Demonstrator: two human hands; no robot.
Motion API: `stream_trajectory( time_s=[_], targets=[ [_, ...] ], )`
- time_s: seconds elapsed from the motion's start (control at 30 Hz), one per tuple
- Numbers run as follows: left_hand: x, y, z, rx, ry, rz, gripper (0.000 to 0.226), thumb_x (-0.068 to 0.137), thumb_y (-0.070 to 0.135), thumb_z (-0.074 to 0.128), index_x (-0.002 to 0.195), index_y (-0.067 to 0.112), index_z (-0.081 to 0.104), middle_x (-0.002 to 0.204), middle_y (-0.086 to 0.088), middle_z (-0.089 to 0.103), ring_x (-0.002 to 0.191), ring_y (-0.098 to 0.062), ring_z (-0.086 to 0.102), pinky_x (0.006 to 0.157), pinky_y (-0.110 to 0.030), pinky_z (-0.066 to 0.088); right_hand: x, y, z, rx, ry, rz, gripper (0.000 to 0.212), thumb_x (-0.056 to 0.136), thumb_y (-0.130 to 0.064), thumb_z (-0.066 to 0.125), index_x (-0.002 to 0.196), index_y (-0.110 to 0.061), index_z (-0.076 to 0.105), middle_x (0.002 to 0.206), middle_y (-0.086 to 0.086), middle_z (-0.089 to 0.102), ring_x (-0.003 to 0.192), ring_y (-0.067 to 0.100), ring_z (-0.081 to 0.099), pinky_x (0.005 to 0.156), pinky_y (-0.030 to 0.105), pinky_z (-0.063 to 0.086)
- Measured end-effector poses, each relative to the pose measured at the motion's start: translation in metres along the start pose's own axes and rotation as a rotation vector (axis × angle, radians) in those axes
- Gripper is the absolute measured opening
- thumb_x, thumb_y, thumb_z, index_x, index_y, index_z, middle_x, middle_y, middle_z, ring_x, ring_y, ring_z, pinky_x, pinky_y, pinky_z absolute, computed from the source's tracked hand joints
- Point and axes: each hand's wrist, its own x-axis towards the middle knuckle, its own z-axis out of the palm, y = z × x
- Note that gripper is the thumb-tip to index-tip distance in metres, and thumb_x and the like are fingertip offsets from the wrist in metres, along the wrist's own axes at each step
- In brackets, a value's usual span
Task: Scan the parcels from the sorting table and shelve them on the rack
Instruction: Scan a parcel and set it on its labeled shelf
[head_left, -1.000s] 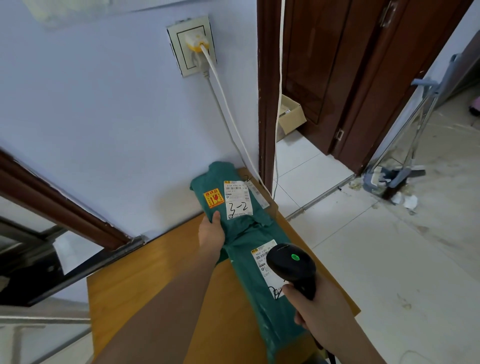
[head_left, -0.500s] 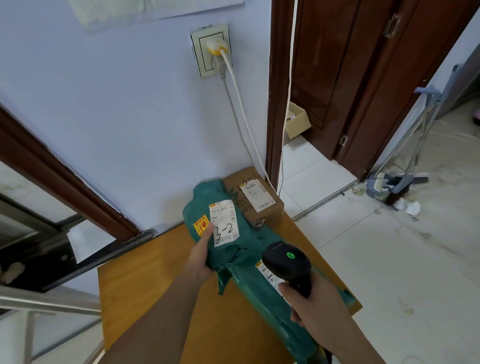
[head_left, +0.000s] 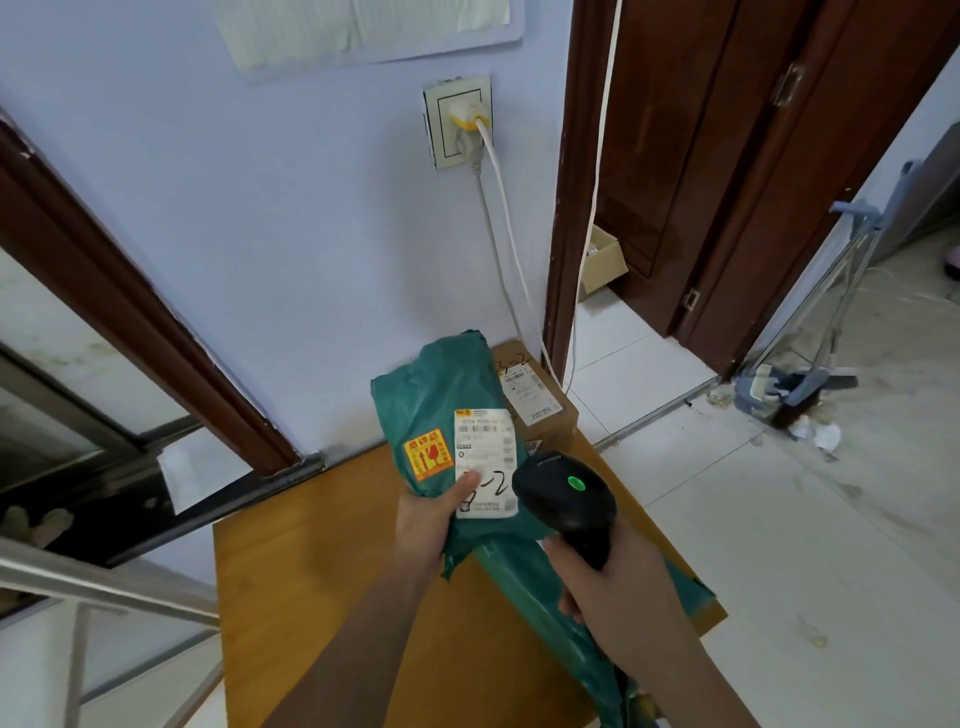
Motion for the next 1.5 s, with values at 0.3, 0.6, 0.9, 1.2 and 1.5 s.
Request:
stream_trajectory(
  time_s=[0.3,0.6,0.9,1.2,1.5],
  targets=[
    [-0.037,-0.022,-0.002,0.070,-0.014,0.083,0.061,0.064,0.028,0.094,0.119,0.015,0.071,0.107,-0.005,0.082,0.095,-0.024,0.080,0.080,-0.042,0.064,-0.011,-0.006,0.032,0.008,0.070,-0.035,0.013,0.095,-0.023,0.064,0.083,-0.023,0.058,0.062,0.000,0.065,0.049,0.003,0.064,0.047,0.007,0.045],
    [-0.063,-0.025,-0.020,-0.048,-0.074,0.131,0.066,0.063,0.029,0.092,0.124,0.016,0.068,0.109,-0.001,0.082,0.098,-0.021,0.080,0.075,-0.032,0.064,-0.049,-0.017,0.054,0.013,0.135,0.047,0.008,0.095,-0.029,0.063,0.091,-0.024,0.058,0.069,0.006,0.069,0.048,0.003,0.064,0.046,0.012,0.045],
    [-0.088,-0.024,-0.069,-0.063,-0.069,0.116,0.080,0.061,0.028,0.103,0.131,0.016,0.067,0.116,-0.004,0.080,0.104,-0.027,0.079,0.093,-0.053,0.063,-0.123,-0.039,0.075,-0.003,0.158,-0.015,0.013,0.094,-0.031,0.062,0.089,-0.020,0.059,0.067,0.013,0.069,0.047,0.007,0.065,0.054,0.026,0.051],
    [-0.148,-0.012,-0.115,-0.141,-0.033,0.211,0.061,0.066,0.020,0.092,0.122,0.015,0.070,0.111,-0.007,0.081,0.101,-0.029,0.079,0.085,-0.045,0.064,-0.177,-0.055,0.073,-0.135,0.001,-0.163,0.013,0.094,-0.032,0.063,0.090,-0.022,0.058,0.062,0.010,0.070,0.043,0.006,0.061,0.051,0.024,0.049],
    [-0.259,-0.046,-0.145,-0.185,0.116,0.277,0.077,0.067,0.028,0.099,0.134,0.013,0.065,0.119,-0.011,0.079,0.108,-0.033,0.077,0.097,-0.054,0.061,-0.239,-0.021,0.057,-0.174,-0.304,-0.306,0.008,0.094,-0.032,0.065,0.096,-0.029,0.058,0.060,0.008,0.070,0.048,0.012,0.065,0.055,0.025,0.053]
  ],
)
